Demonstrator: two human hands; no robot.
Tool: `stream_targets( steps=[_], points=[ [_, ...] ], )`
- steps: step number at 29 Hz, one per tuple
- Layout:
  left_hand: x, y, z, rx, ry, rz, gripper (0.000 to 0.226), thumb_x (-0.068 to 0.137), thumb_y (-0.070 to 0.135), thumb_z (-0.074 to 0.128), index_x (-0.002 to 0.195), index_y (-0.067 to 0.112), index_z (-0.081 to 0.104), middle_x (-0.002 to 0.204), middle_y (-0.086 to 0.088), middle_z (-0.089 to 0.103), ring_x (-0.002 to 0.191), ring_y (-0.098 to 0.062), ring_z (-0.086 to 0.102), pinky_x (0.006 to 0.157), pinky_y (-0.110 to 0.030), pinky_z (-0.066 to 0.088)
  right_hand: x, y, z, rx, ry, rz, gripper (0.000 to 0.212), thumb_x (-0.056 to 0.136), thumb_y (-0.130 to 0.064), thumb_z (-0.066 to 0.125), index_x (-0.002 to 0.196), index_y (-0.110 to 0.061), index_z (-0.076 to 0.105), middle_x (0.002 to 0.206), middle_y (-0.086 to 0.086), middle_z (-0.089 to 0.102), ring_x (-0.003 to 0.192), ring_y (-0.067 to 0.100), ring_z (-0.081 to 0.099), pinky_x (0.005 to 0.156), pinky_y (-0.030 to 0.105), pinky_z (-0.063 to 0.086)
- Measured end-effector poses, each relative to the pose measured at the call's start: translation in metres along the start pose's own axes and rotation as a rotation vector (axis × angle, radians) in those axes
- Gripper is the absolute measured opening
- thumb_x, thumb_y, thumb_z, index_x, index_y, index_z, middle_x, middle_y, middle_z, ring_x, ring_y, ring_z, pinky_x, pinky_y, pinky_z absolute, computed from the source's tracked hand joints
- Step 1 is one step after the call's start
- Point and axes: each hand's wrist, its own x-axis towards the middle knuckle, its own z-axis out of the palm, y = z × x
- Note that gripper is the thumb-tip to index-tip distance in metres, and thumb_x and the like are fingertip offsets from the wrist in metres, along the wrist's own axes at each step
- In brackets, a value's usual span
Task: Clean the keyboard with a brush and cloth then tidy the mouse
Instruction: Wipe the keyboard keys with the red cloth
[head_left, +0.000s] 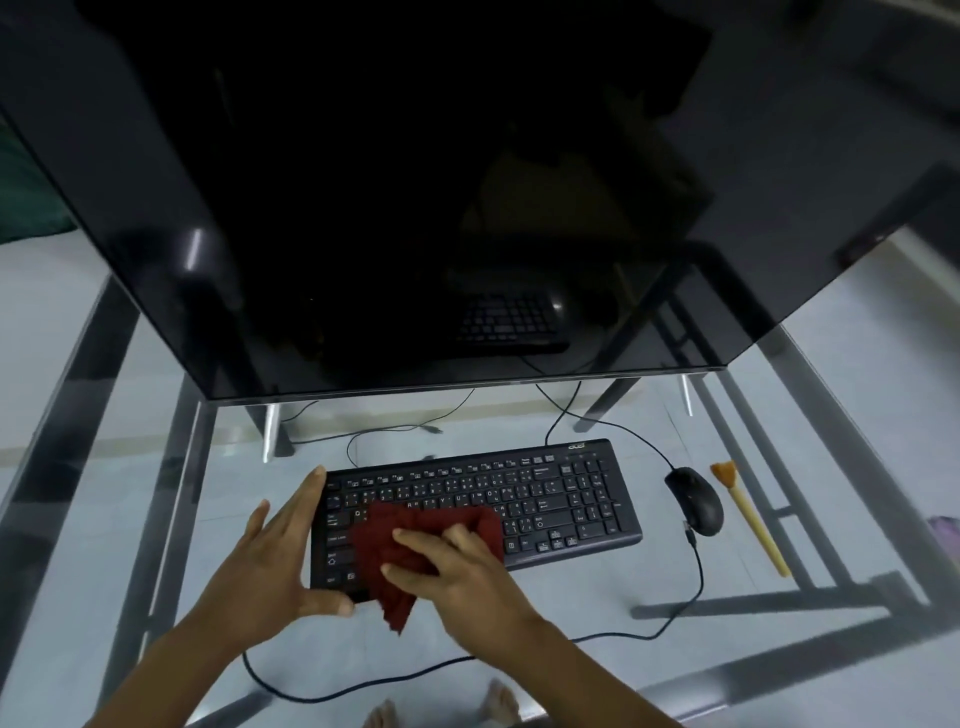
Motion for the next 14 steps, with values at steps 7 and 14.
stream_targets(
  steps=[7, 14],
  points=[
    [-0.002, -0.002, -0.001, 0.040, 0.009, 0.027, 0.149, 0.047, 0.070, 0.080, 0.149, 0.028, -0.021, 0.159, 0.003, 0.016, 0.143, -0.006, 0.019, 0.117, -0.033, -0.002, 0.019, -0.030, 0.012, 0.080, -0.018, -0.023, 0.049, 0.084, -0.009, 0.044, 0.123, -0.031, 0.063, 0.142, -0.002, 0.049, 0.091, 0.019, 0.044, 0.078, 0.032, 0.050],
    [-0.003, 0.002, -0.004, -0.046, -0.039, 0.005, 0.149, 0.043, 0.087, 0.067, 0.146, 0.032, -0.025, 0.160, 0.010, 0.001, 0.145, -0.002, 0.003, 0.118, -0.036, -0.007, 0.020, -0.021, 0.010, 0.073, -0.021, -0.047, 0.043, 0.088, -0.011, 0.048, 0.123, -0.031, 0.064, 0.141, -0.001, 0.050, 0.093, 0.021, 0.047, 0.078, 0.033, 0.050]
  ],
)
